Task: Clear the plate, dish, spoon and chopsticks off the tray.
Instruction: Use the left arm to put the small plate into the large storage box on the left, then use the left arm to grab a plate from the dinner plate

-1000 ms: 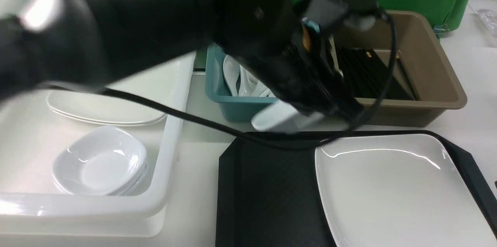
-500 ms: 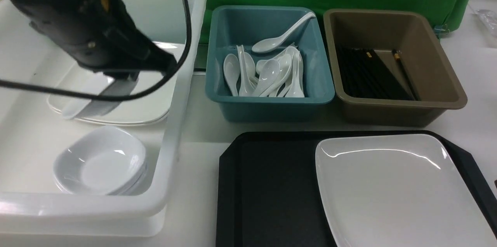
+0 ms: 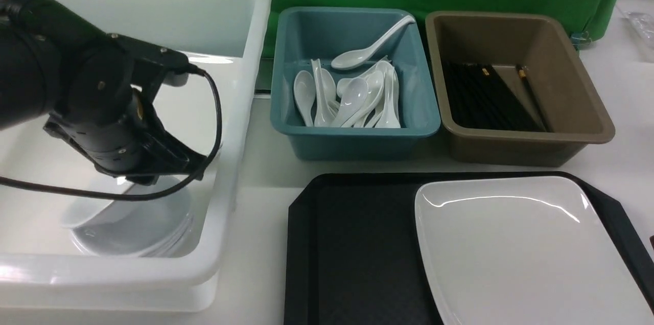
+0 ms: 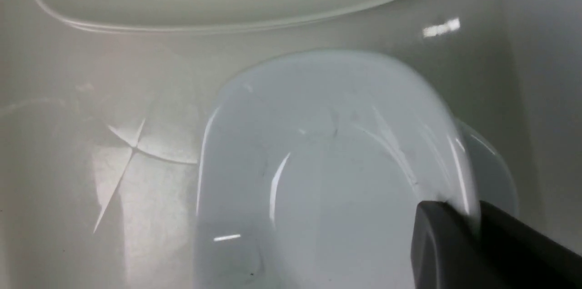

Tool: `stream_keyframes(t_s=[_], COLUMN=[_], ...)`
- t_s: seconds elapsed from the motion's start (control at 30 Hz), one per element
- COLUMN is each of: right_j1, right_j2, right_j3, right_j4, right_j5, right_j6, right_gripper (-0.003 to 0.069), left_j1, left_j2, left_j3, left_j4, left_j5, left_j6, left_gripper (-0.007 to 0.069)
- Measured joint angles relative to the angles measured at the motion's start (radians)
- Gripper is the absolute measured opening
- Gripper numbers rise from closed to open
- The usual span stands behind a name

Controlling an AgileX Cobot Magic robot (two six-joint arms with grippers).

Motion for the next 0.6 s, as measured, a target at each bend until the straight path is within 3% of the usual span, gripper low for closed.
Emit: stream_keyframes(t_s=[0.13, 0.3, 0.4, 0.47, 0.5, 0.6], right_j1=[0.000, 0.000, 0.000, 0.000, 0.000, -0.002], right_j2=[0.000, 0.000, 0.000, 0.000, 0.000, 0.000], right_j3=[0.000, 0.000, 0.000, 0.000, 0.000, 0.000], right_j4=[0.000, 0.000, 0.000, 0.000, -0.004, -0.039], right_j5=[0.000, 0.000, 0.000, -0.001, -0.001, -0.008], right_j6=[0.000, 0.000, 0.000, 0.000, 0.000, 0.007], right_gripper=[0.0143, 0.0143, 0.0143, 0.0143, 0.0143, 0.0143], left_j1=[0.000, -0.001, -0.001, -0.001, -0.003, -0.047], left_j2=[0.008, 0.009, 0.002, -0.004, -0.010, -0.013], left_j3=[0.000, -0.012, -0.091, -0.122, -0.172, -0.245], left_j4=[-0.008, -0.030, -0.116, -0.157, -0.239, -0.398], left_j5=[-0.010, -0.004, 0.049, 0.059, 0.068, 0.058], left_j6=[0.000, 0.000, 0.010, 0.020, 0.041, 0.070], left_gripper=[0.0097, 0.0276, 0.0404, 0.0427, 0.0446, 0.0403])
